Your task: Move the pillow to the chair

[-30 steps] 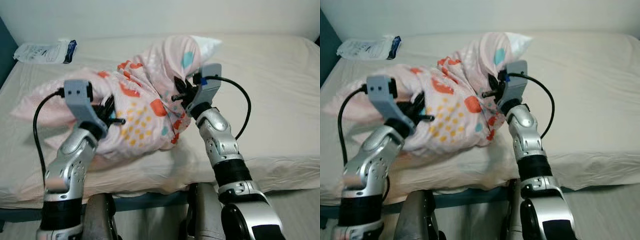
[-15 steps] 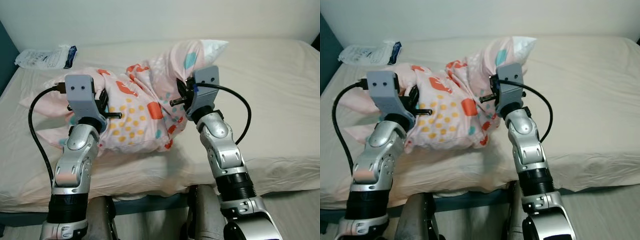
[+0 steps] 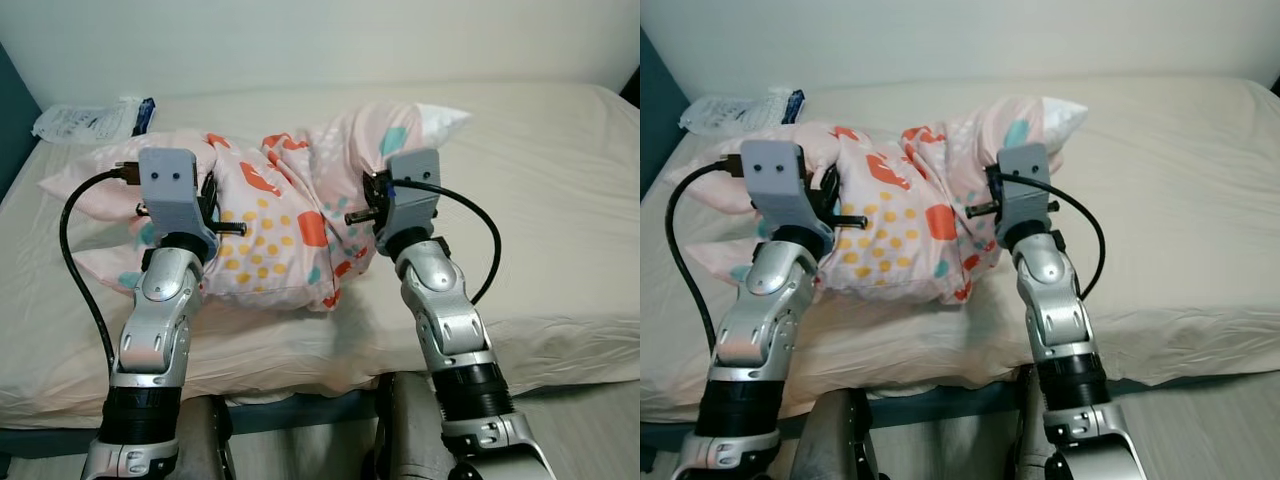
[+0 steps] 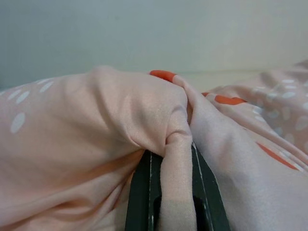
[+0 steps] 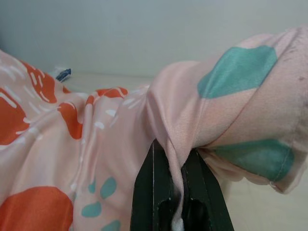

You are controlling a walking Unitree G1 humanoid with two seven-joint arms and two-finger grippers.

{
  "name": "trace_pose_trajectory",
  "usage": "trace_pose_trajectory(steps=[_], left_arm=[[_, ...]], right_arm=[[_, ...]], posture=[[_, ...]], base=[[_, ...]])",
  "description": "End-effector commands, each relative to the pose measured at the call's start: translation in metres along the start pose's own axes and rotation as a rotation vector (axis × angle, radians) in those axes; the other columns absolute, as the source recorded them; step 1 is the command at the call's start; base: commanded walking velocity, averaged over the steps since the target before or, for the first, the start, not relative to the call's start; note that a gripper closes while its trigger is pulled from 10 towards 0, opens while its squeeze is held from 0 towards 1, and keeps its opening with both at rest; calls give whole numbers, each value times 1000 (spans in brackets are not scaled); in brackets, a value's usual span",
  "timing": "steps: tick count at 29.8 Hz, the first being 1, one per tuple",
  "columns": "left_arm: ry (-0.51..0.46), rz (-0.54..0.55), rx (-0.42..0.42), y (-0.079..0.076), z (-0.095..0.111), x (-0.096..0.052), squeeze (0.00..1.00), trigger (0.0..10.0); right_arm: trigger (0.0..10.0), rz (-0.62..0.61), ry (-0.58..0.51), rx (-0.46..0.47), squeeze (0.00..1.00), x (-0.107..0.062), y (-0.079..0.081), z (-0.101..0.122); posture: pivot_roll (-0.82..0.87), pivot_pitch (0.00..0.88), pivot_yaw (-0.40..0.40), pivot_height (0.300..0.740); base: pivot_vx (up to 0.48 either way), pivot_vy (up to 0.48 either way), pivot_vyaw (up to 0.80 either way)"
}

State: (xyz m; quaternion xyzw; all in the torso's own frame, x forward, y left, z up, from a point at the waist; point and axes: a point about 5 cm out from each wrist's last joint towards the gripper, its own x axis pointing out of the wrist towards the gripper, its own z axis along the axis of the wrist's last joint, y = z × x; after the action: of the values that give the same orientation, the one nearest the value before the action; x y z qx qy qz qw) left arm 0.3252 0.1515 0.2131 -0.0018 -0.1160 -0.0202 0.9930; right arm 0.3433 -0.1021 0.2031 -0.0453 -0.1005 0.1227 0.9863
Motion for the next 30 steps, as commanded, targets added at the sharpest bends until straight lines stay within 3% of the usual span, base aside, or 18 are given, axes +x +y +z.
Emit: trace_pose_trajectory(steps=[1,19,21,30], left_arm=[[-28,-43,13,-10,2,0,0,10000],[-12,-23,36,-3,-5,-1,0,10000],[-12,-20,38,-2,-5,-1,0,10000],[4,-16,57,3,-10,-3,0,10000]], right_arm=[[10000,64,-45,0,0,-1,13,10],[10000,49,-13,-23,0,-7,6,5],[10000,10,5,-41,0,-7,3,2],[10000,50,21,-44,0,-8,6,-1]], posture=[[21,81,4,561],[17,93,2,616],[17,94,0,616],[15,93,-3,616]], base=[[0,0,0],[0,0,0],[0,0,0],[0,0,0]])
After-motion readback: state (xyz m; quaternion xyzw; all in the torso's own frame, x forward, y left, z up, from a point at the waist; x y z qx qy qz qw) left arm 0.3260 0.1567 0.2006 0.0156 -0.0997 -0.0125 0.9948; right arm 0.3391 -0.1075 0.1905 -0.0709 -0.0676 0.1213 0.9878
